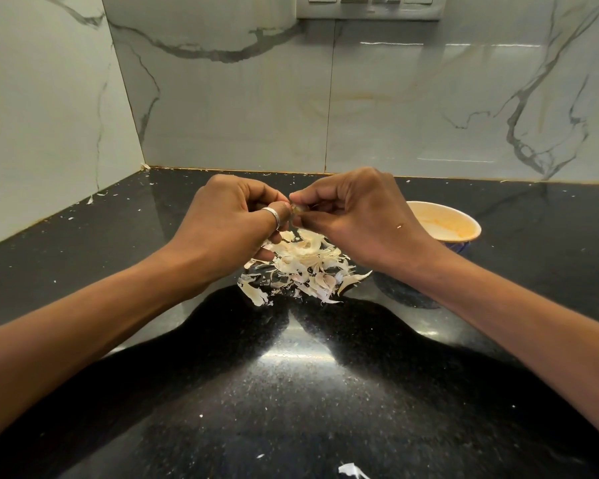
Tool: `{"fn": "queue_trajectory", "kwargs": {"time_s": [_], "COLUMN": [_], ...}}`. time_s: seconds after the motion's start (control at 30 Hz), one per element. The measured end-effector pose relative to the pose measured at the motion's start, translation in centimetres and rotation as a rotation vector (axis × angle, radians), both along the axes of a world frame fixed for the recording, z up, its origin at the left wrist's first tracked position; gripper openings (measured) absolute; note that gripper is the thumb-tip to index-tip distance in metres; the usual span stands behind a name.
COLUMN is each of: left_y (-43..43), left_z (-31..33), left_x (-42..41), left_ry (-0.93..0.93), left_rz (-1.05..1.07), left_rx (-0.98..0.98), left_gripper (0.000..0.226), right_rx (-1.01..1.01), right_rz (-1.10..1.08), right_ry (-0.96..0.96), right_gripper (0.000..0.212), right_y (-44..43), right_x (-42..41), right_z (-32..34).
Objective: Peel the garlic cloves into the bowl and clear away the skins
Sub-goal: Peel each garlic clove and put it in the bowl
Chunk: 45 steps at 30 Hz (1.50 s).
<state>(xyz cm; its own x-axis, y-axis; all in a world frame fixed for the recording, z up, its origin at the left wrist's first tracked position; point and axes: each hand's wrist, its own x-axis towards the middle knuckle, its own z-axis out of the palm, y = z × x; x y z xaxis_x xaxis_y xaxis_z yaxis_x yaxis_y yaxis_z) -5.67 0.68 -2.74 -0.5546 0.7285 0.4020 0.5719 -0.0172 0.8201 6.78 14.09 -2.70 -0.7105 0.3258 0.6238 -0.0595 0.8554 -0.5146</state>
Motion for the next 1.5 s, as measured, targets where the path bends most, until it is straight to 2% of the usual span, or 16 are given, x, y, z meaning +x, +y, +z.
{"fn": "queue_trajectory", "kwargs": {"time_s": [0.53,0.63,0.77,0.83,0.93,1.07,1.17,1.5], "left_y": [0.2,0.3,0.3,0.3,0.2,0.2,0.0,-0.1], "left_z": [-0.1,-0.1,-0.2,-0.4,-0.4,-0.1,0.0,-0.2], "left_x": [-0.4,-1.0,-0.6,-0.6,-0.8,-0.6,-0.4,-0.4], "left_ry": [-0.101,-0.084,-0.016,0.017,0.093,0.167,0.244,0.488], "left_rz": [0.007,0.07,0.072,0.077,0.078,0.071,0.053,0.099], "left_rx": [-0.042,-0.049,-0.068,-0.068,-0.051,0.024,0.066,0.117], "left_gripper": [0.02,0.022,0.025,0.026,0.027,0.007,0.002,0.006], "right_rx": [-0.088,-0.182,-0.435,-0.466,-0.46,-0.417,-0.339,-0.151], "right_rz": [0.038,0.055,0.134,0.152,0.178,0.19,0.177,0.081], "right_ry": [-0.028,0.016,0.058,0.04,0.017,-0.029,-0.05,-0.09], "right_gripper": [0.014,0.011,0.009,0.011,0.014,0.02,0.021,0.018], "right_y": [0.4,0.9,0.9,0.8,0.8,1.0,1.0,1.0], "right_x": [-0.3,0.0,0.3,0.3,0.3,0.1,0.0,-0.3], "right_z": [-0.3,0.5,1.4,1.4,1.1,0.7,0.5,0.2]}}
